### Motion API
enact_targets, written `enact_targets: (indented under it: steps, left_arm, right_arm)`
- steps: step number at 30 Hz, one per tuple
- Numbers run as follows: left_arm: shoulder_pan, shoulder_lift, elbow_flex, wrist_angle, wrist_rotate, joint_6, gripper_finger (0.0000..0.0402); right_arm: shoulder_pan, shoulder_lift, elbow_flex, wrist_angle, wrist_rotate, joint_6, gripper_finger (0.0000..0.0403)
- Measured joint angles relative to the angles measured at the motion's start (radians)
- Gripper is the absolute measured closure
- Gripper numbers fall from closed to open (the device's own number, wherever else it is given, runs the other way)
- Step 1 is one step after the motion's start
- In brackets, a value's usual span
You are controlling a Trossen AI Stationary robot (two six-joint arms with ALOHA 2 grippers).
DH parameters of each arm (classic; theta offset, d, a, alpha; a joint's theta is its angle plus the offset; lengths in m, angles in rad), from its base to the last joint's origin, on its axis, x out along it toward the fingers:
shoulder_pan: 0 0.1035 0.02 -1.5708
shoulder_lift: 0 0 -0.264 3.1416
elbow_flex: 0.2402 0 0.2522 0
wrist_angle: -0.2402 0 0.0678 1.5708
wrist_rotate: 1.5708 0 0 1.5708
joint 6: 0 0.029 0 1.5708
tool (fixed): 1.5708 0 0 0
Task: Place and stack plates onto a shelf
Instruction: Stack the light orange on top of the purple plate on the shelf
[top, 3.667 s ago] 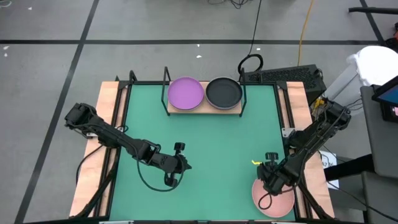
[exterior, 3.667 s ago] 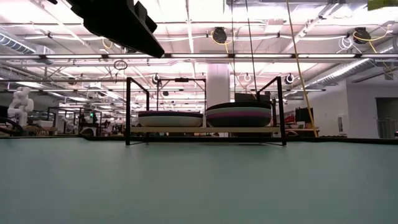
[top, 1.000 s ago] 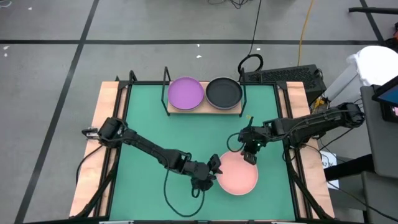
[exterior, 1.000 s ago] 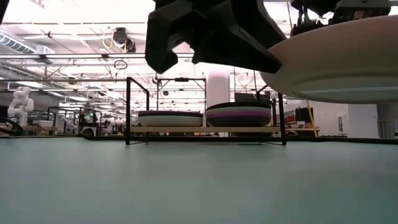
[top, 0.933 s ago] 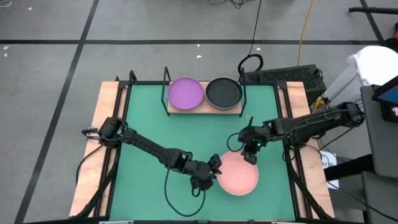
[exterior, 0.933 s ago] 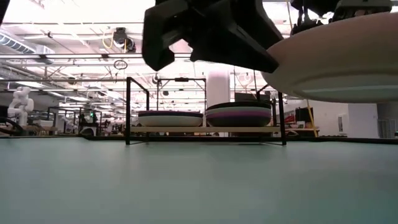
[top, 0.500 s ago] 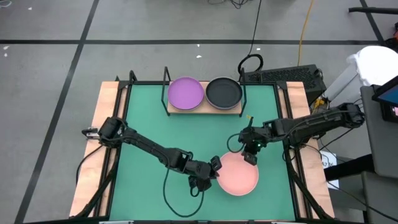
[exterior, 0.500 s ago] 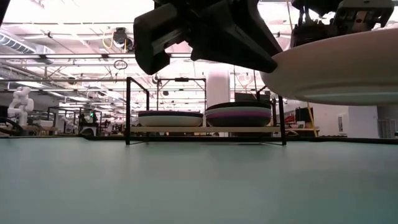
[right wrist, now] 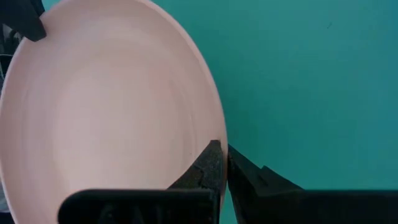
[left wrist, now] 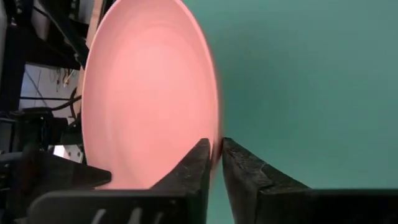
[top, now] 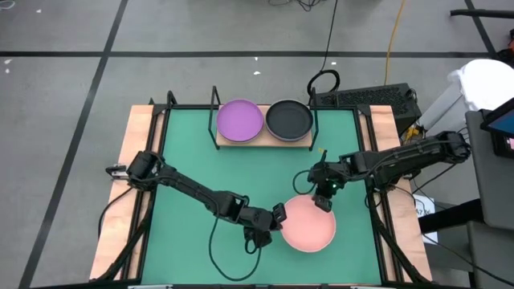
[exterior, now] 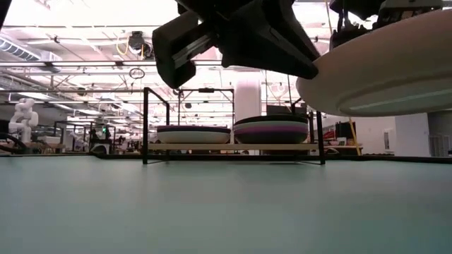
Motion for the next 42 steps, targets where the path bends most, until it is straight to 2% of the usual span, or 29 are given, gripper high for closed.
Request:
enact_targets:
  steps: [7,11,14,23,26,30,34,37,42]
  left_arm:
    - [0.005,0.0,0.0,0.035,0.0,-0.028,0.029]
    - [0.013,0.0,0.0,0.034,0.027,-0.016,0.0284]
    - [0.019,0.0,0.0,0.036,0.069,0.005,0.0291]
    - [0.037,0.032,0.001,0.047,0.086,0.04,0.0309]
    - [0.038,0.031,0.001,0.051,0.089,0.044,0.033]
    - [0.037,0.031,0.001,0.052,0.101,0.041,0.038]
    - [0.037,0.031,0.001,0.049,0.12,0.032,0.0386]
    - [0.037,0.031,0.001,0.046,0.118,0.032,0.0382]
    - [0.036,0.031,0.001,0.043,0.115,0.03,0.0385]
  right_arm:
    - [0.0,0.0,0.0,-0.003,-0.011,0.024,0.0401]
    - [0.0,0.0,0.0,-0.004,-0.011,0.031,0.0401]
    - [0.0,0.0,0.0,-0.003,-0.025,0.041,0.0401]
    - [-0.015,0.0,0.0,-0.003,-0.036,0.058,0.0401]
    - [-0.018,-0.001,0.0,-0.004,-0.036,0.061,0.0401]
    - [-0.019,-0.001,0.0,0.004,-0.043,0.065,0.0401]
    - [-0.019,-0.001,0.001,0.008,-0.043,0.06,0.0398]
    - [-0.019,-0.001,0.001,0.024,-0.037,0.034,0.0381]
    - [-0.019,-0.001,0.0,0.094,-0.029,-0.012,0.0328]
